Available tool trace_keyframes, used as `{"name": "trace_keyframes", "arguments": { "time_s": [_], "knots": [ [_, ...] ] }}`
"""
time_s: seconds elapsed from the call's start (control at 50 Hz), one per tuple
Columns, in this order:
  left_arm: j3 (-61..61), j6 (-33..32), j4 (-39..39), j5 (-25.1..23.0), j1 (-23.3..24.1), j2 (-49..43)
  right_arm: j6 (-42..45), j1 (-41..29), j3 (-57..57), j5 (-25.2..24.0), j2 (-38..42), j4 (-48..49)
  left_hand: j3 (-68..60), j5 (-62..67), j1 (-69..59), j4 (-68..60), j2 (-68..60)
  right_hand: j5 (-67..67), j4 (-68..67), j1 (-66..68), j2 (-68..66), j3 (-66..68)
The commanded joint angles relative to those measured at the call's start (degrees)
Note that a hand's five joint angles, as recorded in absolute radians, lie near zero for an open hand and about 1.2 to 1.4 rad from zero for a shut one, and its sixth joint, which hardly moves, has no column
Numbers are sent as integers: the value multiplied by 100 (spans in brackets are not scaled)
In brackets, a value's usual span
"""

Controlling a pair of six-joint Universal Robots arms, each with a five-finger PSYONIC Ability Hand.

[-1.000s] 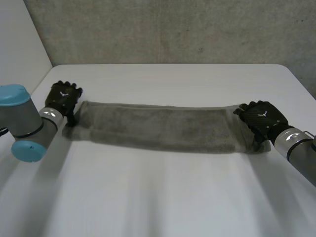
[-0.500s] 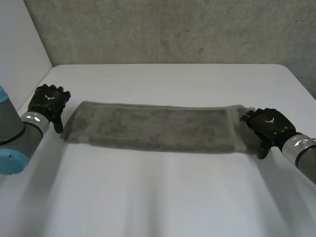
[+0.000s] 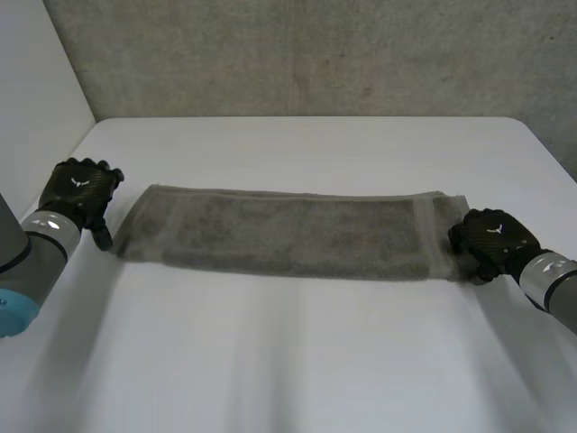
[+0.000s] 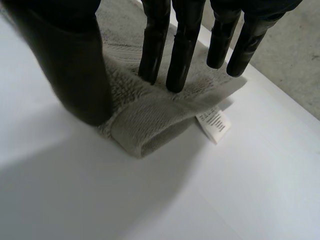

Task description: Fold the towel.

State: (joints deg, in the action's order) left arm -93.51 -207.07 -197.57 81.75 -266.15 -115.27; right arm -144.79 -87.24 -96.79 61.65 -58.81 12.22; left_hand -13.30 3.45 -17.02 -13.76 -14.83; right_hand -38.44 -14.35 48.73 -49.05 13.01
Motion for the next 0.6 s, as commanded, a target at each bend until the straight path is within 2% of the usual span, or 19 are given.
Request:
{"name": "trace_keyframes", "arguments": {
  "time_s": [0.02,0.06,0.12,0.3,0.36,0.4,0.5,0.6],
  "knots": [
    [-62,0,-9,-1,72,14,13,-4,143,5,168,-26,330,-54,411,376,192,-1900,435,1872,-1840,-301],
    [-71,0,-9,-1,63,22,21,5,169,14,177,-26,330,-54,411,376,192,-2738,435,2710,-2678,-301],
    [-71,0,-9,-1,55,22,21,14,187,14,186,-44,330,-54,411,376,192,-3155,435,3127,-3095,-301],
    [-79,9,-9,-1,28,22,30,436,187,-39,71,-149,330,-54,411,376,192,-3156,435,3127,-3095,-301],
    [-106,9,-9,8,28,22,127,752,249,-206,-52,-378,330,-71,428,376,209,-3156,435,3127,-3095,-301],
    [-115,9,-9,8,37,40,363,1268,450,-346,-148,-570,330,-54,411,376,192,-3156,435,3127,-3095,-301],
    [-167,18,-9,8,55,172,890,1859,1028,-373,-297,-1009,330,-71,428,376,209,-3156,435,3127,-3095,-301],
    [-176,70,-9,16,81,233,971,1746,1802,-408,-464,-1624,330,-88,445,376,226,-3156,435,3127,-3095,-301]
  ]
}}
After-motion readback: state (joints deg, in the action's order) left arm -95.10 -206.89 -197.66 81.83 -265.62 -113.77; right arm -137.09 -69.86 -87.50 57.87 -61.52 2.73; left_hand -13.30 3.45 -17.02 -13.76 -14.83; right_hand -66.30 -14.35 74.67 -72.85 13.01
